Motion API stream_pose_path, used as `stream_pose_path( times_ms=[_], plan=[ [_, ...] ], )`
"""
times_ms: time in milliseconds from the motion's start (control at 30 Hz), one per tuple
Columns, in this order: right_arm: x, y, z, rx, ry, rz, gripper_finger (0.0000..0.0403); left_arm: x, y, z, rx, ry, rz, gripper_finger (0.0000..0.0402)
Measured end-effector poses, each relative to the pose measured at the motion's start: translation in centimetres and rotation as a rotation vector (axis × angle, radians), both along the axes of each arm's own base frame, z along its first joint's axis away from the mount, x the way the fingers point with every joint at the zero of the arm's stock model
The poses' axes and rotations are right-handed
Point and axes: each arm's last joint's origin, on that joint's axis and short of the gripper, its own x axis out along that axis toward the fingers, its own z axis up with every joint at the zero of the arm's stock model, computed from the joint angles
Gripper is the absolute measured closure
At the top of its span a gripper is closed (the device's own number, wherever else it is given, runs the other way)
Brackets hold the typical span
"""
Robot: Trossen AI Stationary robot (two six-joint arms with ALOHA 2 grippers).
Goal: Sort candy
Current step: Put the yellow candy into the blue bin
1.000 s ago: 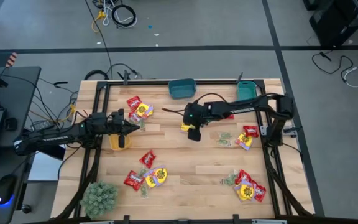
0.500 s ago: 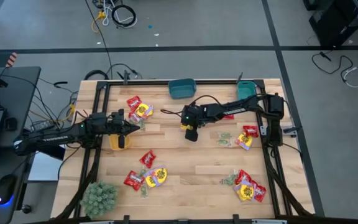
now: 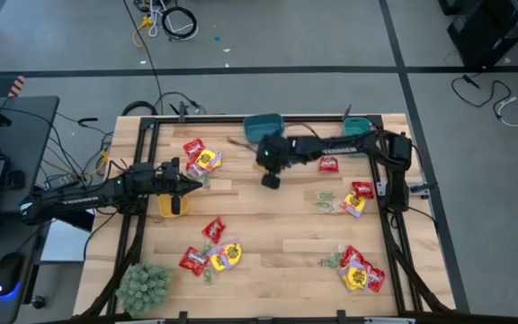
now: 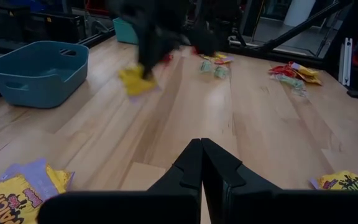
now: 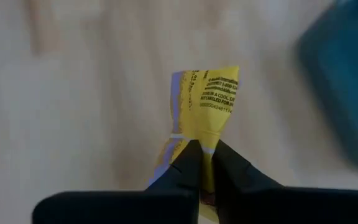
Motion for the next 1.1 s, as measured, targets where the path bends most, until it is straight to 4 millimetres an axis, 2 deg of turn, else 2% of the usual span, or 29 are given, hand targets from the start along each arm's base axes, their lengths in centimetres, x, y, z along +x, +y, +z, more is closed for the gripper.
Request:
stream_pose_path(
  times_ms=[100,233,367,467,667,1100],
  plan=[
    [0.4,-2.5,2.4,-0.03,-0.063,-0.041,0.0369,0.0,0.0,0.0,0.0,0.0,0.0,0.0394],
    [-0.1,-6.4,5.1,-0.071,-0.142,-0.124,0.0392,0.0,0.0,0.0,0.001,0.0,0.002,0.0394],
    [-1.7,-9.7,5.6,-0.074,-0.151,-0.176,0.0391,0.0,0.0,0.0,-0.001,-0.001,0.003,0.0394],
    [-2.7,-11.1,5.2,-0.009,-0.177,-0.188,0.0378,0.0,0.0,0.0,-0.001,-0.001,0.004,0.0394],
    [-3.4,-12.5,4.2,-0.023,-0.232,-0.214,0.0375,0.0,0.0,0.0,0.0,-0.004,0.006,0.0394],
    [-3.7,-12.3,2.7,0.015,-0.254,-0.236,0.038,0.0,0.0,0.1,0.0,-0.005,0.007,0.0394]
  ],
)
